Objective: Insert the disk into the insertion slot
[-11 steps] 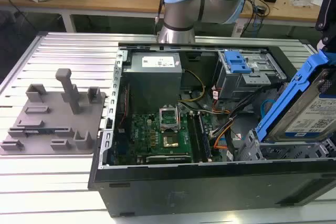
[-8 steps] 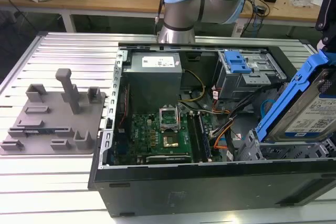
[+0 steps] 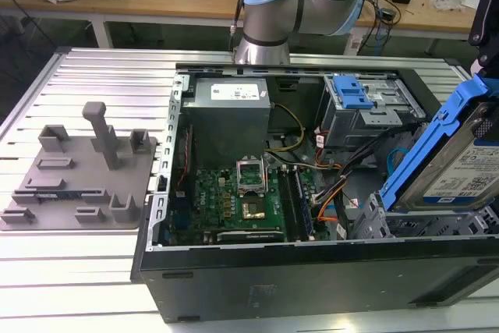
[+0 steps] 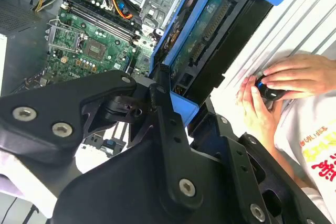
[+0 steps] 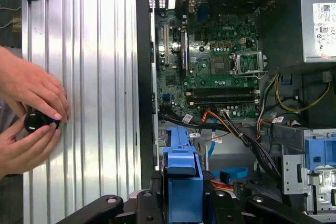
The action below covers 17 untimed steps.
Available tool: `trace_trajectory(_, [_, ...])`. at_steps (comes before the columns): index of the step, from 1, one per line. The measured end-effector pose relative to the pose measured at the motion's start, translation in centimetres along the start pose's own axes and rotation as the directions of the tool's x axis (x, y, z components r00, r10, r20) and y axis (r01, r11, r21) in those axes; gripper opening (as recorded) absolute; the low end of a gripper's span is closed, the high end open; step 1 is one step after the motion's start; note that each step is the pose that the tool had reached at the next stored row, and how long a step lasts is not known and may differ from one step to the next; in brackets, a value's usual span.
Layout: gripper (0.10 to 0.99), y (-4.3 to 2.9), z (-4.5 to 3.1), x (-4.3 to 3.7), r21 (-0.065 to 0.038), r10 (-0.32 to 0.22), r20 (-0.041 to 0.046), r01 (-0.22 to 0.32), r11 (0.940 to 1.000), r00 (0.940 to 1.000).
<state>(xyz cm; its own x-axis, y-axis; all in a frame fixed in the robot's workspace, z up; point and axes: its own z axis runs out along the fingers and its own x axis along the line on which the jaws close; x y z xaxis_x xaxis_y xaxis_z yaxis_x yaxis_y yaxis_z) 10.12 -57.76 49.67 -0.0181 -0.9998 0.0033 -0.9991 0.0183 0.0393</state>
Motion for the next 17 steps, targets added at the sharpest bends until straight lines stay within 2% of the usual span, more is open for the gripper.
trace_trajectory(7, [0.369,-0.34,-0.01,-0.01,0.000,-0.011,-0.0003,0.011,0.9999,0.9999])
trace_trajectory(12, [0.369,-0.79,-0.03,-0.05,0.001,-0.050,-0.0020,0.050,0.9987,0.9987])
trace_trajectory(14, [0.369,-0.80,-0.03,-0.13,0.018,-0.054,-0.0029,0.055,0.9983,0.9985])
trace_trajectory(15, [0.369,-0.79,-0.03,-0.18,0.040,-0.055,-0.0037,0.055,0.9977,0.9985])
trace_trajectory(16, [0.369,-0.77,-0.03,-0.21,0.055,-0.055,-0.0042,0.055,0.9970,0.9985])
trace_trajectory(17, [0.369,-0.76,-0.01,-0.26,0.055,-0.055,-0.0041,0.055,0.9970,0.9985])
